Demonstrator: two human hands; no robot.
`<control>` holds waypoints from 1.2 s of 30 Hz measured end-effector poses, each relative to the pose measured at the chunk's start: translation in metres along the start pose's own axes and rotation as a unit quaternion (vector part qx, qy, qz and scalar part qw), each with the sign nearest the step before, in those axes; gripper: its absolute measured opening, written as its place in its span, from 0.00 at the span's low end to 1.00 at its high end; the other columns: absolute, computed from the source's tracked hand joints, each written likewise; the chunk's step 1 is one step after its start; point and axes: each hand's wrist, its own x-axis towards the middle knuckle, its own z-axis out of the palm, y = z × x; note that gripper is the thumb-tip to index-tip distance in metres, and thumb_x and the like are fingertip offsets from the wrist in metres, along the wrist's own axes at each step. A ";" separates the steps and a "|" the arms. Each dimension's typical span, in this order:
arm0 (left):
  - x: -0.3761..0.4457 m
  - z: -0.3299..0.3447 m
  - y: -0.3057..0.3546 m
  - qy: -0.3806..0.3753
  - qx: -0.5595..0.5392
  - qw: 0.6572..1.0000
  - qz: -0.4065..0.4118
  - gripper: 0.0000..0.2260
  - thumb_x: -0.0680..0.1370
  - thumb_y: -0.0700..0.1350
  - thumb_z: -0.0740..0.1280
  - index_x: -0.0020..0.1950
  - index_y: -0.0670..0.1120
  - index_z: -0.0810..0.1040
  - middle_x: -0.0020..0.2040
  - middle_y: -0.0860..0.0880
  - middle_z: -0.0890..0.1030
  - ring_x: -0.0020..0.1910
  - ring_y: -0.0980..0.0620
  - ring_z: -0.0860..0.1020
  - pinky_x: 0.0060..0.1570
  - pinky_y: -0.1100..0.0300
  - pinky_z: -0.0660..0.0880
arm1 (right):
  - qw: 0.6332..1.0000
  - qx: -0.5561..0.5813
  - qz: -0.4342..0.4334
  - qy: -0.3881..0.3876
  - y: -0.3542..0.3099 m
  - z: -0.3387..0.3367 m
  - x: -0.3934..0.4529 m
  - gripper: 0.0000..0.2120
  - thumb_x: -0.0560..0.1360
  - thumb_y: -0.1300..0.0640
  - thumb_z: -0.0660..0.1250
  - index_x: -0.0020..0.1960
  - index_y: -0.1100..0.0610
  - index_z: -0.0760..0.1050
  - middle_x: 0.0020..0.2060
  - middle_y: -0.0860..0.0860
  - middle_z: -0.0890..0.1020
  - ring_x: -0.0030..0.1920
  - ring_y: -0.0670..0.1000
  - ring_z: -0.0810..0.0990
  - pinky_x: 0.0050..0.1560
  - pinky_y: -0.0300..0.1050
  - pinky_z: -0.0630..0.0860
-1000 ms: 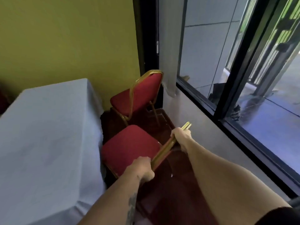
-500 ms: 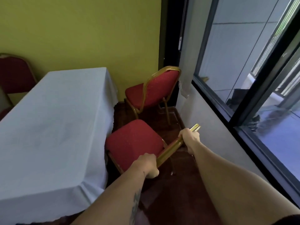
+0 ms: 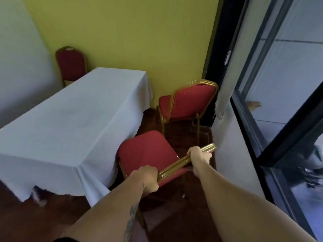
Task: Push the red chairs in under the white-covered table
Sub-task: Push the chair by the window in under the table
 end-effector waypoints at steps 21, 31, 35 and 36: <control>0.019 -0.009 0.000 0.057 -0.111 0.990 -0.066 0.17 0.77 0.39 0.67 0.66 0.41 0.77 0.60 0.41 0.80 0.58 0.40 0.81 0.46 0.53 0.73 | 0.976 -0.154 -0.018 -0.151 -0.059 0.052 0.034 0.18 0.74 0.68 0.64 0.63 0.64 0.70 0.49 0.63 0.80 0.47 0.64 0.85 0.43 0.64 0.85; 0.060 -0.034 0.002 0.077 -0.140 0.983 -0.086 0.19 0.79 0.43 0.67 0.69 0.40 0.75 0.63 0.41 0.80 0.60 0.40 0.80 0.48 0.53 0.73 | 0.963 -0.196 -0.030 -0.184 -0.092 0.088 0.080 0.10 0.74 0.68 0.64 0.55 0.63 0.71 0.45 0.61 0.78 0.45 0.63 0.85 0.48 0.66 0.85; 0.080 -0.050 0.007 0.089 -0.156 0.977 -0.118 0.17 0.78 0.40 0.68 0.68 0.41 0.77 0.60 0.42 0.81 0.57 0.42 0.82 0.45 0.54 0.73 | 0.956 -0.201 -0.024 -0.211 -0.111 0.109 0.105 0.14 0.74 0.69 0.64 0.58 0.62 0.71 0.46 0.61 0.79 0.48 0.64 0.86 0.51 0.69 0.84; 0.085 -0.054 0.009 0.093 -0.162 0.974 -0.126 0.17 0.78 0.39 0.68 0.67 0.41 0.77 0.60 0.42 0.81 0.57 0.42 0.82 0.45 0.54 0.73 | 0.953 -0.206 -0.025 -0.219 -0.116 0.114 0.111 0.15 0.74 0.69 0.64 0.60 0.62 0.71 0.46 0.61 0.79 0.47 0.64 0.86 0.51 0.69 0.84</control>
